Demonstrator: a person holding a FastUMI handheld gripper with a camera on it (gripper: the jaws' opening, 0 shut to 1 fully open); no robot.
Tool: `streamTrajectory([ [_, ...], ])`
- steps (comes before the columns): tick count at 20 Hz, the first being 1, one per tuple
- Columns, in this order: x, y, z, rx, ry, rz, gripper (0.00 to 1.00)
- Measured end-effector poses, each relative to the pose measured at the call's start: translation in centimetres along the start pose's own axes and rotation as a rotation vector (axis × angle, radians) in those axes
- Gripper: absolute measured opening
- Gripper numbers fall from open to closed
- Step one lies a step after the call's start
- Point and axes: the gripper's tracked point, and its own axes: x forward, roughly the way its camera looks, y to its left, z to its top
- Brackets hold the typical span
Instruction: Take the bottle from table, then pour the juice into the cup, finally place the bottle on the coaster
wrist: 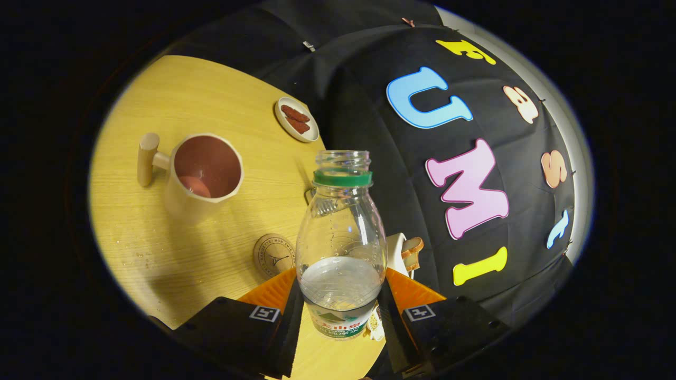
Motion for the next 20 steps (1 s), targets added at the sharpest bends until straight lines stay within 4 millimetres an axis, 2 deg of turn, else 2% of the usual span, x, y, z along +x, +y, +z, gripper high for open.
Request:
streamTrajectory([
  [6,1.0,1.7,0.4,-0.127,-0.004,0.027,0.7],
  [20,2.2,3.0,2.5,-0.381,-0.057,0.025,0.7],
])
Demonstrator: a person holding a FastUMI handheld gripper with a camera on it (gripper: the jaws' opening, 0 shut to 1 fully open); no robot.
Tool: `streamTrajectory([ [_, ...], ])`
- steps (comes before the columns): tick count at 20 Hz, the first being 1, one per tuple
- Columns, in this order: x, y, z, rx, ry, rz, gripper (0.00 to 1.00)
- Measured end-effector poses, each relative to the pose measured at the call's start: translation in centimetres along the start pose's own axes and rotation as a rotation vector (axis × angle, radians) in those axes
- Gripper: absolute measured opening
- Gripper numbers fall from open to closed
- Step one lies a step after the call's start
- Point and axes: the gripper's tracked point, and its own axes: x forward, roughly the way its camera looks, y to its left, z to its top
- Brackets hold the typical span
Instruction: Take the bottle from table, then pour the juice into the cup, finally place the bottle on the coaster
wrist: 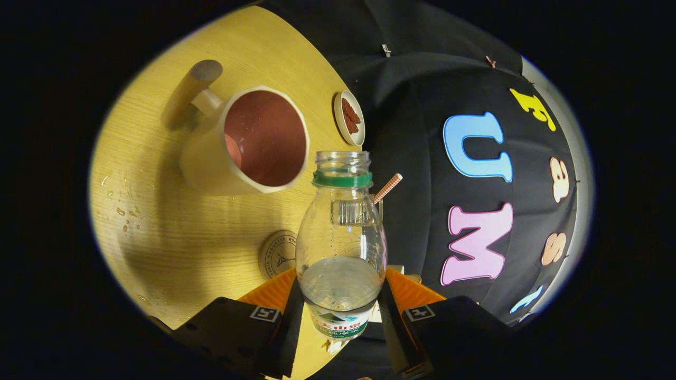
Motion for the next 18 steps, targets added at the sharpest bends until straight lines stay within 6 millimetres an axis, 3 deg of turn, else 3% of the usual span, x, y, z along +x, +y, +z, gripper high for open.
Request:
streamTrajectory([
  [9,-0.5,-0.3,1.8,-0.167,-0.062,-0.016,0.7],
  [18,-0.1,-0.3,1.8,-0.249,-0.05,-0.008,0.7],
])
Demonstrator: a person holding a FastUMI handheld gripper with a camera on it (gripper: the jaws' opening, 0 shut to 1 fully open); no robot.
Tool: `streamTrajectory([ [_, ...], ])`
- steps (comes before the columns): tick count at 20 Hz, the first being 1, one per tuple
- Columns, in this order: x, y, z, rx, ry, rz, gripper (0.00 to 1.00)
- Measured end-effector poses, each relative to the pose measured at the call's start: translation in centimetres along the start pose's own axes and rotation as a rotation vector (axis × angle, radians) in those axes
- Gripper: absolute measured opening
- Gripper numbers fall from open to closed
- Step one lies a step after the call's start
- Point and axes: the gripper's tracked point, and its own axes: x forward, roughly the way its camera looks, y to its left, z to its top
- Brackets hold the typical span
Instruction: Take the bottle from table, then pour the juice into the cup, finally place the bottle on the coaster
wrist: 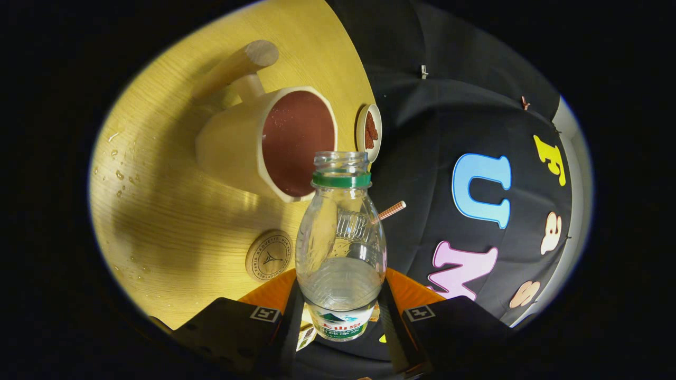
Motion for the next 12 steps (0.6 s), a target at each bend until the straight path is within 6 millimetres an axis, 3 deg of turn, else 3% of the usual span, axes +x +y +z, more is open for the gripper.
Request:
streamTrajectory([
  [12,0.62,-0.9,-0.37,-0.096,-0.019,-0.015,0.7],
])
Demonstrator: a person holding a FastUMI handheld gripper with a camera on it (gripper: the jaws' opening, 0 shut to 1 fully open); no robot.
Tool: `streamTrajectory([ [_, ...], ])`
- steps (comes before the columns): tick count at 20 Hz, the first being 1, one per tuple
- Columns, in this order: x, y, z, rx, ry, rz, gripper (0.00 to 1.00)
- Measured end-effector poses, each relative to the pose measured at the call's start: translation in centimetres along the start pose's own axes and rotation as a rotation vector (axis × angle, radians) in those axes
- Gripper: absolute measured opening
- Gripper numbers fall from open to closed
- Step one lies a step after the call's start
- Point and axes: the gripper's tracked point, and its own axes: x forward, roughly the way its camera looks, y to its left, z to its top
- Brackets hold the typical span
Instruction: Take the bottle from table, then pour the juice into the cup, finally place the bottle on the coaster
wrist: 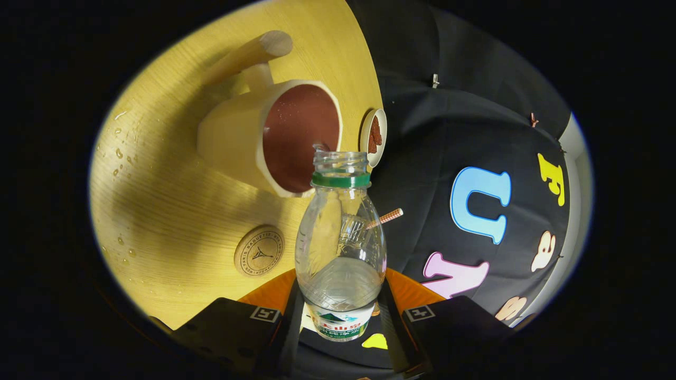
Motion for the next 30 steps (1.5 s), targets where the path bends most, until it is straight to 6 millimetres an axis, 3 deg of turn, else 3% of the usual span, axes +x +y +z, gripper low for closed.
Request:
streamTrajectory([
  [17,0.6,-0.2,-1.5,-0.112,0.007,0.01,0.7],
  [30,1.1,-1.9,-0.5,-0.24,-0.024,-0.016,0.7],
])
